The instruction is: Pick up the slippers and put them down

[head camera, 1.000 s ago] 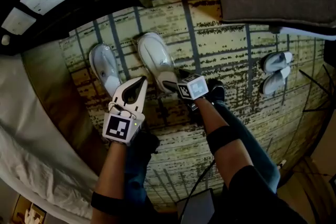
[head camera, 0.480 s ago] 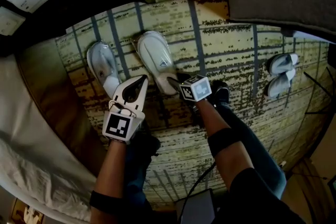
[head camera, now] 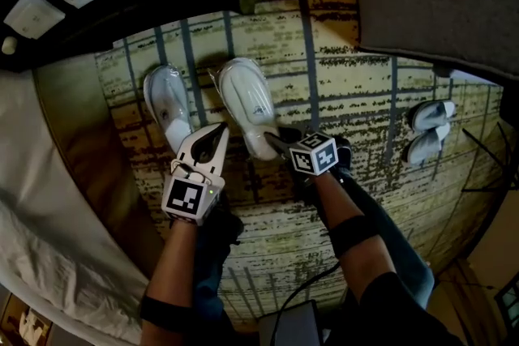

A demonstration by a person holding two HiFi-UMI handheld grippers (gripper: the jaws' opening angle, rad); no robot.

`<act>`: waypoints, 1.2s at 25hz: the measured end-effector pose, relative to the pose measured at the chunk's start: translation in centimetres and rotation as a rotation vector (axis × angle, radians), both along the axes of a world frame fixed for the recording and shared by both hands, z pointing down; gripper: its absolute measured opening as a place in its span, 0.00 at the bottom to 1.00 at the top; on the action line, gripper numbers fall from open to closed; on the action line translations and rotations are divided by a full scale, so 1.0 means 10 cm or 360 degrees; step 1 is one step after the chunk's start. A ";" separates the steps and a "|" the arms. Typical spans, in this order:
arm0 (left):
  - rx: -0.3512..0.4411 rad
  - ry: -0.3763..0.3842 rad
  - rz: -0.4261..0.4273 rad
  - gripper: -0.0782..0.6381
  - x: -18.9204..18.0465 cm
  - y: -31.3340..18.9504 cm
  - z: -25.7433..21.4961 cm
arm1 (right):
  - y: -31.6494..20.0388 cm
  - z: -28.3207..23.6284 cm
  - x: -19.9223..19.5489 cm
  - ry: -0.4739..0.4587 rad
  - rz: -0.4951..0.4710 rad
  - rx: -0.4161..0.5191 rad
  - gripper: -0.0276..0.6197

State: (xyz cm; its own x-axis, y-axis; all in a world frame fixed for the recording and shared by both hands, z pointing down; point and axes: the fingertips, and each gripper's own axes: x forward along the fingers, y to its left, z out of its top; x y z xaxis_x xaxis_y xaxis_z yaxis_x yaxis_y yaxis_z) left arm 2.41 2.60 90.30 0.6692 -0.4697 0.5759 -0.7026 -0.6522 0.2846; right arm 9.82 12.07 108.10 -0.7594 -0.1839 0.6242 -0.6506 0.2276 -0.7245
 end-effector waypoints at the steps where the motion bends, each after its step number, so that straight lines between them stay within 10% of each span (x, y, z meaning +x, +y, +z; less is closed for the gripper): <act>1: -0.0006 0.0001 -0.0028 0.11 -0.03 -0.02 -0.02 | -0.02 -0.07 -0.02 0.0001 -0.0003 0.0011 0.28; 30: 0.0314 -0.0086 -0.0301 0.11 -1.30 -1.33 -0.15 | -2.92 -0.98 -1.06 -0.0035 0.0471 0.0376 0.29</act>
State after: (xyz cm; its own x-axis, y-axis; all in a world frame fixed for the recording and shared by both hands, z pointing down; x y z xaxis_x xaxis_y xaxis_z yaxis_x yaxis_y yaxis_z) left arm -10.60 -10.65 88.83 0.5298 -0.6898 0.4935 -0.8278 -0.5473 0.1237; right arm -0.82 -17.08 98.31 -0.6644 -0.5344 0.5225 -0.6983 0.1947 -0.6888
